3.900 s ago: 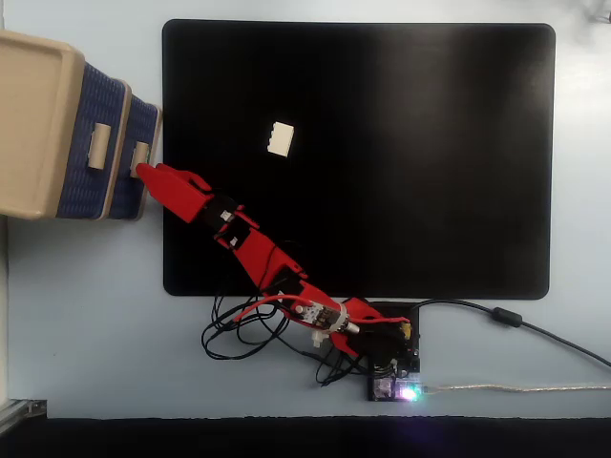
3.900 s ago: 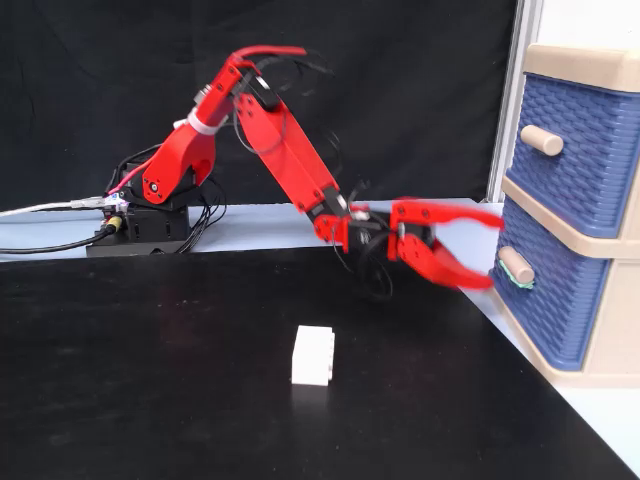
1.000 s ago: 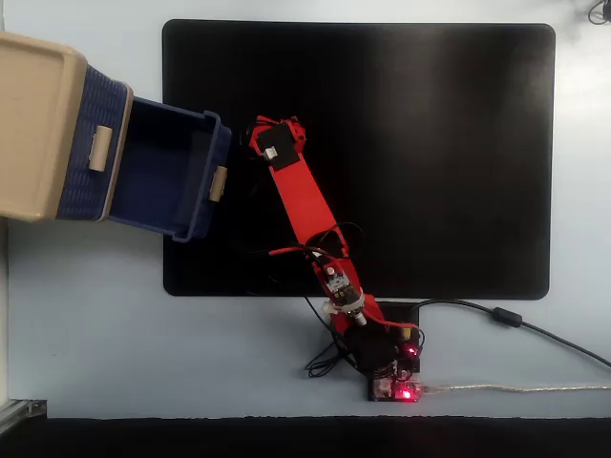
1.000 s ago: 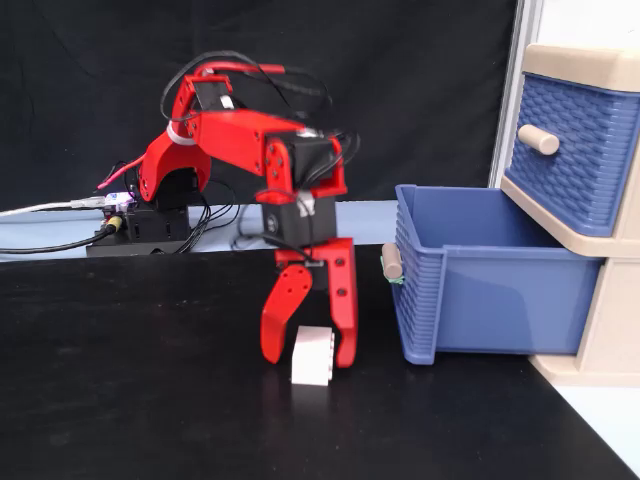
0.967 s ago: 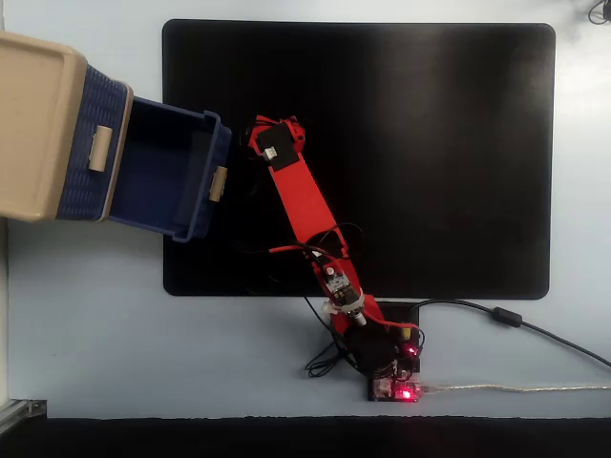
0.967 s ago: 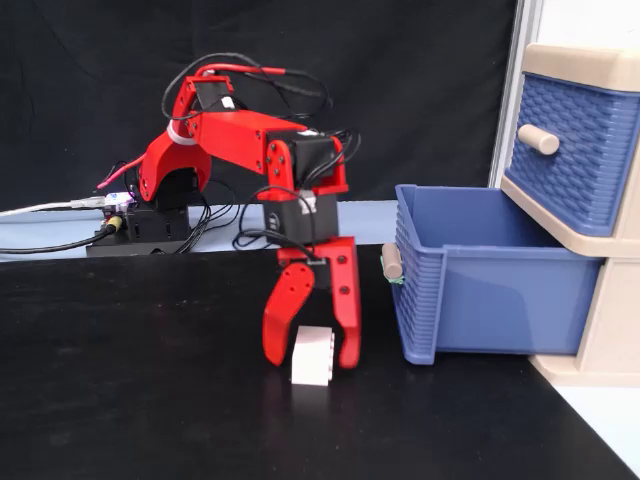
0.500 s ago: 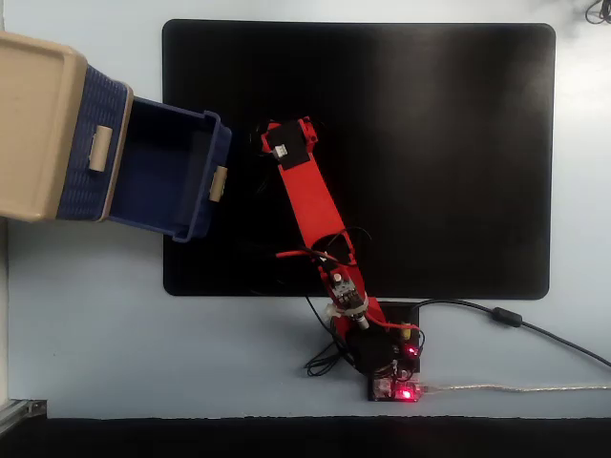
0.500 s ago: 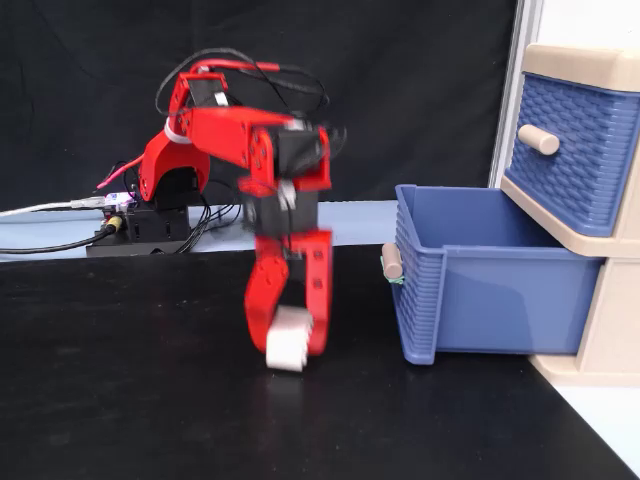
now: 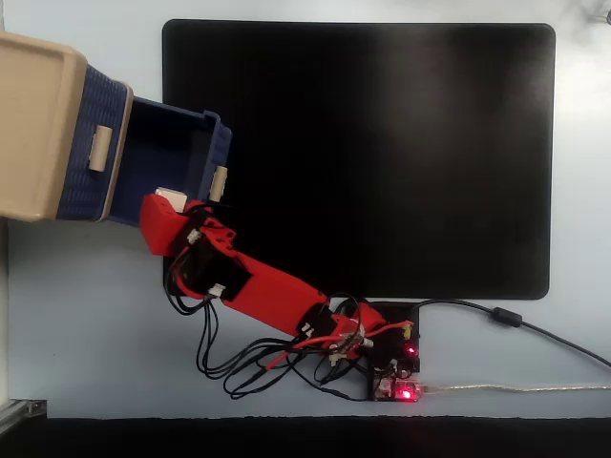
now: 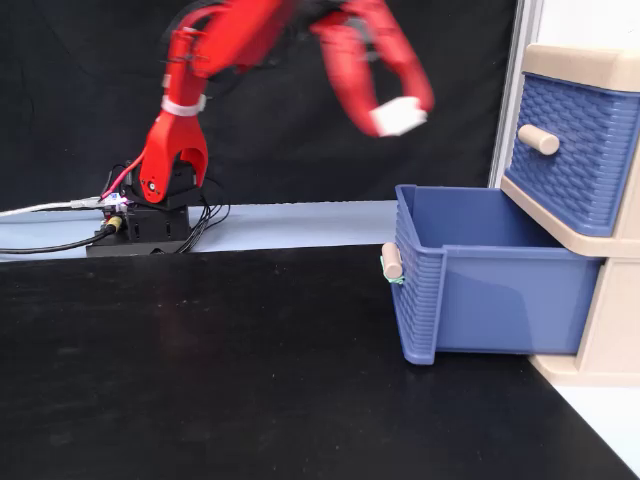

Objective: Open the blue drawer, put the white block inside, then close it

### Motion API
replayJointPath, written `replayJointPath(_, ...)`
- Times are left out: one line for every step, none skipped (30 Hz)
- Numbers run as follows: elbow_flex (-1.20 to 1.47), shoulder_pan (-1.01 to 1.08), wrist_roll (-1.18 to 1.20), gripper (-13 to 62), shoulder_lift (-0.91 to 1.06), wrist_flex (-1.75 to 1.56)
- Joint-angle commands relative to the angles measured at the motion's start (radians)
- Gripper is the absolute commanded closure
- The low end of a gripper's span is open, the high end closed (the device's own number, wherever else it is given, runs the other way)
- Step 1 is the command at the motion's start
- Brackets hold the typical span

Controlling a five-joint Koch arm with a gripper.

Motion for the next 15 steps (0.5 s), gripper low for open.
replayJointPath(-0.037,0.0,0.028,57.0,-0.011,-0.066)
replayJointPath(-0.038,-0.009,0.028,56.9,-0.02,-0.074)
replayJointPath(-0.038,-0.011,0.028,56.6,-0.025,-0.077)
replayJointPath(-0.04,-0.009,0.028,55.9,-0.028,-0.077)
replayJointPath(-0.04,-0.008,0.028,51.5,-0.029,-0.081)
replayJointPath(-0.041,-0.006,0.029,41.6,-0.038,-0.094)
replayJointPath(-0.041,-0.005,0.029,33.6,-0.046,-0.11)
replayJointPath(-0.043,-0.003,0.028,25.7,-0.054,-0.133)
replayJointPath(-0.041,-0.003,0.028,19.5,-0.058,-0.161)
replayJointPath(-0.041,-0.002,0.028,16.0,-0.058,-0.187)
replayJointPath(-0.041,0.006,0.026,15.2,-0.058,-0.204)
replayJointPath(-0.035,0.018,0.025,15.1,-0.055,-0.206)
replayJointPath(-0.035,0.035,0.023,15.1,-0.04,-0.192)
replayJointPath(-0.037,0.054,0.021,15.1,-0.023,-0.164)
replayJointPath(-0.035,0.074,0.021,15.2,0.011,-0.12)
